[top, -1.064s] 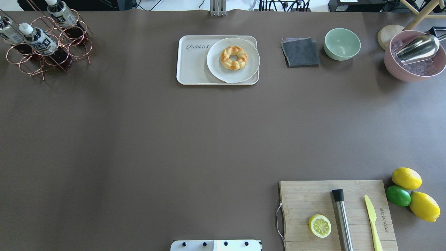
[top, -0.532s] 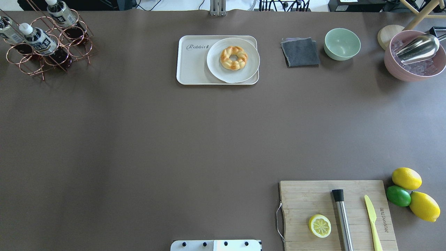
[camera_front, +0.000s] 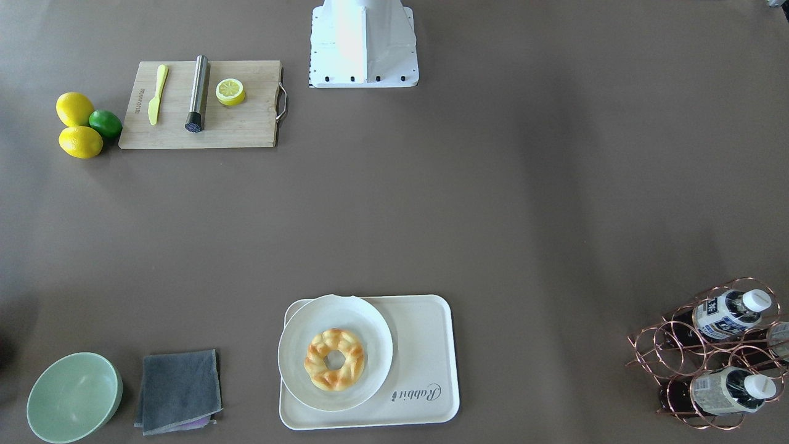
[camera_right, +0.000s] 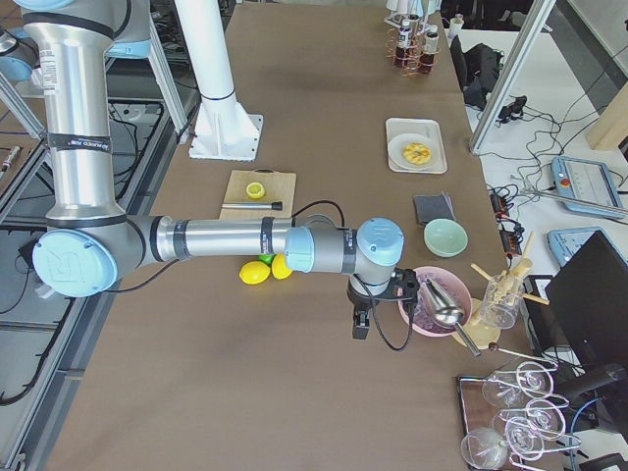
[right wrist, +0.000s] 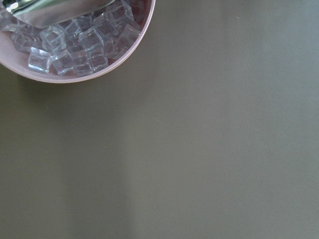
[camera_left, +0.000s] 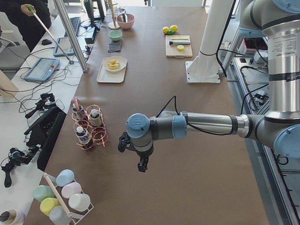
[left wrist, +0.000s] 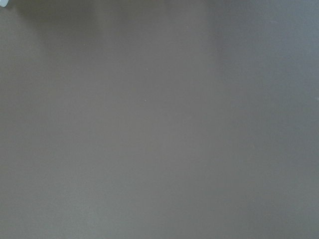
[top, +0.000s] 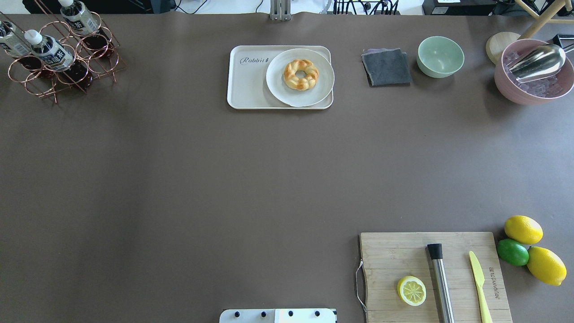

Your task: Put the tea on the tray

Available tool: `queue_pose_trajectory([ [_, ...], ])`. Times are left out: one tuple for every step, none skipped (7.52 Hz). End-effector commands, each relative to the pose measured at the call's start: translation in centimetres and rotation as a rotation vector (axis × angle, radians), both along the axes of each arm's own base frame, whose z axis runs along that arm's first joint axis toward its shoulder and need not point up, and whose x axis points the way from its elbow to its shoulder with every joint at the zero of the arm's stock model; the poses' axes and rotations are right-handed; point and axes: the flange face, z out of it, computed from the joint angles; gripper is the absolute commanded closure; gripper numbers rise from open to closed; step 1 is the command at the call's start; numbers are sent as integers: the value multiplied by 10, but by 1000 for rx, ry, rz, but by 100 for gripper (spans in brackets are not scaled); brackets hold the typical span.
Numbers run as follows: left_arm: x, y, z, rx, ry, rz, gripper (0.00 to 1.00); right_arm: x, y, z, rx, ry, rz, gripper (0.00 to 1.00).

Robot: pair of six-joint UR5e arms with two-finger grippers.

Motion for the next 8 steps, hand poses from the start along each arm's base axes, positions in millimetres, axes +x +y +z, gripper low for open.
queue_pose_trajectory([
  [0, 0, 2, -4, 0, -1, 3, 1, 1, 2, -2, 1, 0, 0],
  [0, 1, 2, -6, 0, -1, 3, 0, 2, 2, -4, -1, 0, 0],
  [0, 1, 2, -6, -1, -1, 3, 0, 3, 3, -5, -1, 0, 0],
  [0, 1, 2, -6, -1, -1, 3, 0, 3, 2, -4, -2, 0, 0],
  [0, 1, 2, -6, -1, -1, 3, 0, 3, 3, -5, -2, 0, 0],
  [0, 1, 2, -5, -1, 0, 3, 0, 3, 3, -5, -2, 0, 0],
  [0, 0, 0, -1, 0, -1, 3, 0, 2, 0, 1, -2, 0, 0],
  [0, 0, 2, -4, 0, -1, 3, 0, 1, -4, 7, -3, 1, 0],
])
